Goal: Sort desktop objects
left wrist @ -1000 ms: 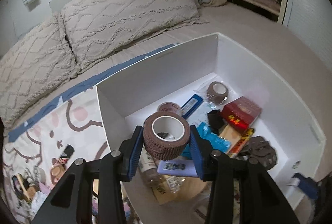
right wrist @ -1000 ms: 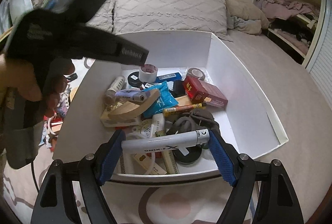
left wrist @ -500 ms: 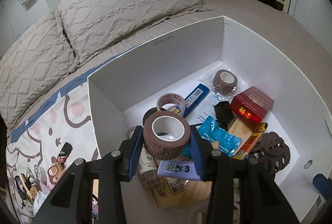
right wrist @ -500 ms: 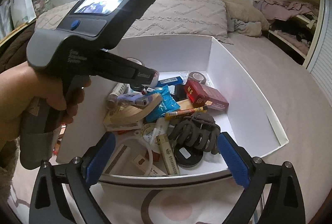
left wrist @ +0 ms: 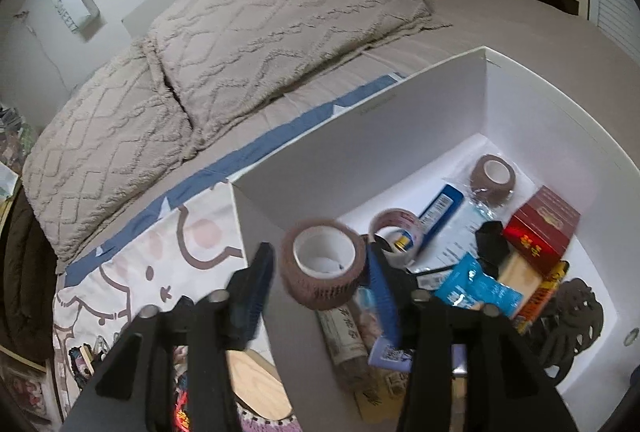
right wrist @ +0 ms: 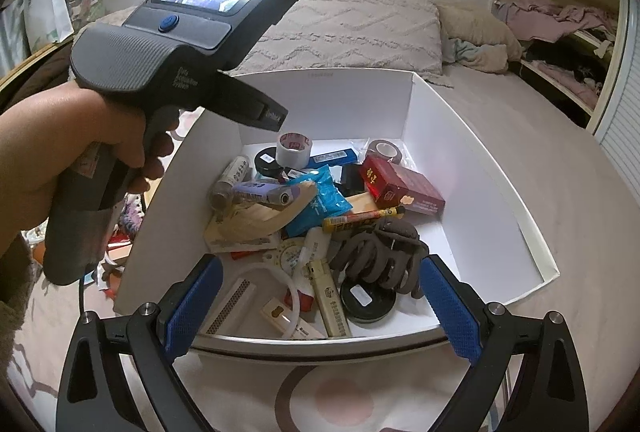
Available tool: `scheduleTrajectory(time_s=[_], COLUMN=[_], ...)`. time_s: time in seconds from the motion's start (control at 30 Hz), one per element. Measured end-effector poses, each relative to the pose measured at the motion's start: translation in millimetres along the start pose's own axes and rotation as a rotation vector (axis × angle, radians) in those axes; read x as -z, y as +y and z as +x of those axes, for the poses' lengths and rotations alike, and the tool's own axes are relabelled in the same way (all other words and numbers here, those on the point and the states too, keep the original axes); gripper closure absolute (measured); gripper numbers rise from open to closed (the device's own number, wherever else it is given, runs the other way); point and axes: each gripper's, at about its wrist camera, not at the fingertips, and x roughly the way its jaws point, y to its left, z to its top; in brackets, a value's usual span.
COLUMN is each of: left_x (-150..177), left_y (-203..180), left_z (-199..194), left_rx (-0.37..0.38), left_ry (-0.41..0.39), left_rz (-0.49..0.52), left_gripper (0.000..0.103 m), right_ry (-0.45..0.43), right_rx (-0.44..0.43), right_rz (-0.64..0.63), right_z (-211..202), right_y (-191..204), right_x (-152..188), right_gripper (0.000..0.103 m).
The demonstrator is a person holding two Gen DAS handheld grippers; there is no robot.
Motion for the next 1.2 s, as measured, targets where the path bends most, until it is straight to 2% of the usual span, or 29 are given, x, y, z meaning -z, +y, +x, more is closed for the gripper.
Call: scheduleTrajectory(time_s=[0.03,0.2,0.57,1.0,1.07,1.2], left_x=[0,4,7,28,34,47], left_y=[0,0,-2,9,14,23], left_z=[-1,-2,-4,-28,-35,-46], left_rx=[-0.003,0.013,0.020,0.109,0.126,0.122], left_ry=[-0.011,-0.034,-0.027,-0.069,-0.088,-0.118], left_rz=[0.002,0.020,0.031,-0.007,-0.017,-0.018], left_gripper=[0.032,0.031,0.031,0.031,0.021,0.020], right_ry=[0.000,-0.002,0.007,-0.021,-0.027,-0.034], right_rx=[0.000,-0.003,0.005,0.026,0.030,0.038], right_rz=[-0.002,-0.006,-0.003,0.045,0.053,0.061], right_z=[0,-1,0,-1,-1,-2], right_y=[0,1,0,-8,-9,-9], right_x=[0,1,2,0,-1,-1], right_gripper=[0.005,0.005,0.005,0.005,0.005,0.005])
